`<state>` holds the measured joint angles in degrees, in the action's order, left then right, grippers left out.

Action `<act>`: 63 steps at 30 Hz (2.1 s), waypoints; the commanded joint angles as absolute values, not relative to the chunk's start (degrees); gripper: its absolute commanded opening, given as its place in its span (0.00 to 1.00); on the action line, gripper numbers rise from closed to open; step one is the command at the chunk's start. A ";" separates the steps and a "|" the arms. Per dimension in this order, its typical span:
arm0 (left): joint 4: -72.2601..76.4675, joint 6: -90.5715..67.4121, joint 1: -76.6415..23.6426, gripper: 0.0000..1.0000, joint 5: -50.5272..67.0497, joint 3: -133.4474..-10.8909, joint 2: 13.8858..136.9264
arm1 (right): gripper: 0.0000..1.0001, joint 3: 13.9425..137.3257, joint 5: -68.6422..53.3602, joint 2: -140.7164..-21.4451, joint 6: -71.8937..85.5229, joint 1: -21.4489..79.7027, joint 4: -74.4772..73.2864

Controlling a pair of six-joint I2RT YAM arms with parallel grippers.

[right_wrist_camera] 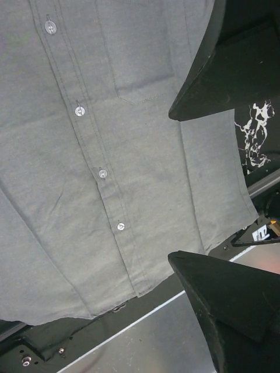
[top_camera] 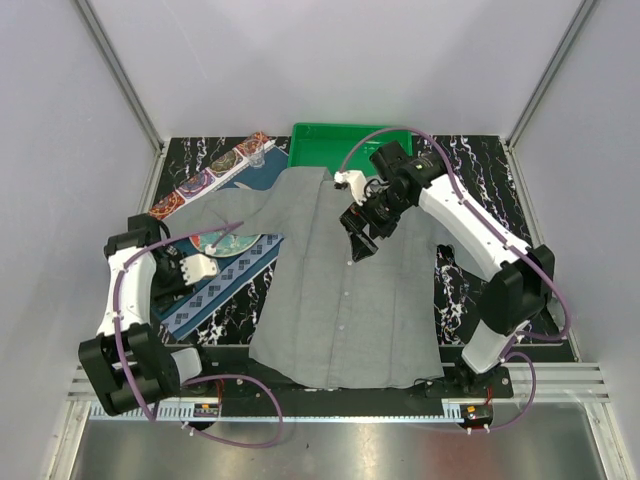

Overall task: Pin the brooch onto the clothing
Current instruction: Pick up the brooch from the corner of the board.

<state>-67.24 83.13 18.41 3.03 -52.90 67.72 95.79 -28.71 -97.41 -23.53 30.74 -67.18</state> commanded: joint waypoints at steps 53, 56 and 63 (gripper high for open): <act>-49.75 131.22 23.91 0.64 3.87 -45.70 83.67 | 1.00 99.23 -32.26 -99.40 -21.97 29.79 -75.50; -49.48 130.87 23.99 0.63 3.25 -45.53 84.55 | 1.00 99.32 -32.61 -99.67 -21.88 29.79 -75.59; -47.99 131.04 23.91 0.54 3.87 -44.74 85.34 | 1.00 100.37 -32.43 -100.11 -22.41 29.79 -76.55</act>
<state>-50.54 112.73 23.64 1.48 -45.63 83.96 98.04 -31.11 -100.16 -22.59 30.26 -75.16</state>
